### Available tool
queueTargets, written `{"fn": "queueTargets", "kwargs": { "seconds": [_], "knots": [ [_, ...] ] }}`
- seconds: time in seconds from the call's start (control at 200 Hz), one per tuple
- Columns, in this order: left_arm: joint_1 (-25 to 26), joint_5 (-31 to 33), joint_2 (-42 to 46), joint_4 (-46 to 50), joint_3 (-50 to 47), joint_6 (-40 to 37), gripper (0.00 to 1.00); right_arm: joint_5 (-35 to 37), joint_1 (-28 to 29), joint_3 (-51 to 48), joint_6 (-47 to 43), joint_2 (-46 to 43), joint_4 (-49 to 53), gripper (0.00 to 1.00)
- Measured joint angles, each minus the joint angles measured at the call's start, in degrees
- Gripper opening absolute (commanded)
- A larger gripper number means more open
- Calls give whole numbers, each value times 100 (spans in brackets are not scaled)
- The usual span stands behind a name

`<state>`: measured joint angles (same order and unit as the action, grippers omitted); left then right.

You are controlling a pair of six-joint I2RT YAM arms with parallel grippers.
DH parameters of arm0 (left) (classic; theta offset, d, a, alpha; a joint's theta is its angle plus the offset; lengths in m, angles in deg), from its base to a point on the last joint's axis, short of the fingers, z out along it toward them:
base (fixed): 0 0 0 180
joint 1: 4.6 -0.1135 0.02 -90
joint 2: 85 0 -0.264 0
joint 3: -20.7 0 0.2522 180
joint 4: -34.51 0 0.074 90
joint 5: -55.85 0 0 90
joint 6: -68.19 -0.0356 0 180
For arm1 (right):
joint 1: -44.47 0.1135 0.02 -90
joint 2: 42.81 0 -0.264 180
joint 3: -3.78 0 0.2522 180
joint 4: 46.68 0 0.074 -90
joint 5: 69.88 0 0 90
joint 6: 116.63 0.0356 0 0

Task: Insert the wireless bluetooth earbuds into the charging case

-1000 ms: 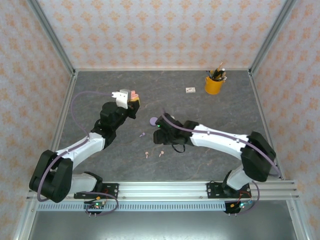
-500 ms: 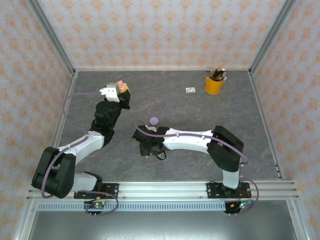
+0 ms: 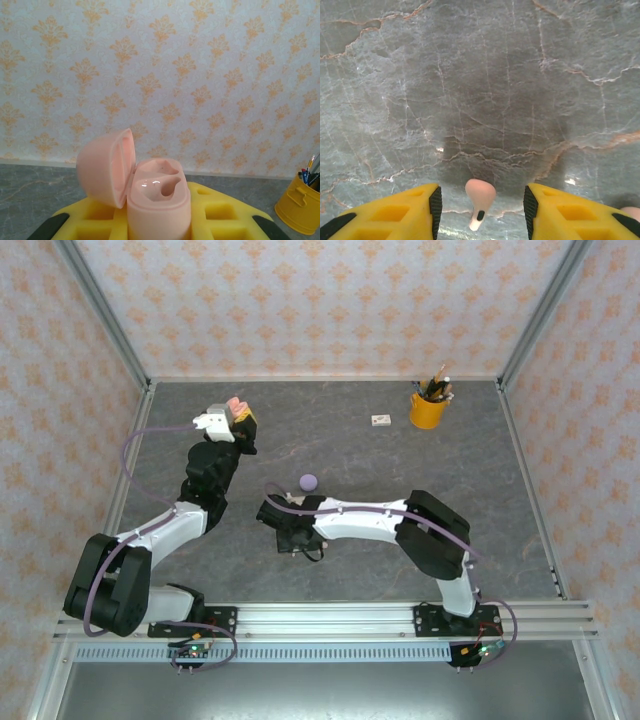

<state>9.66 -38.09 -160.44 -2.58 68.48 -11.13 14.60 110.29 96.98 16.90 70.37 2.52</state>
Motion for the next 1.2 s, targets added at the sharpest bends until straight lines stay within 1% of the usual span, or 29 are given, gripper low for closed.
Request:
{"fn": "queueTargets", "kwargs": {
  "seconds": [0.555, 0.711, 1.201],
  "knots": [
    [-79, 2, -59, -116, 0, 42, 0, 20, 52, 245, 175, 306, 291, 39],
    [-79, 2, -92, -131, 0, 46, 0, 24, 59, 323, 175, 361, 400, 39],
    [-79, 2, -125, -302, 0, 85, 0, 118, 79, 378, 190, 398, 531, 20]
  ]
}}
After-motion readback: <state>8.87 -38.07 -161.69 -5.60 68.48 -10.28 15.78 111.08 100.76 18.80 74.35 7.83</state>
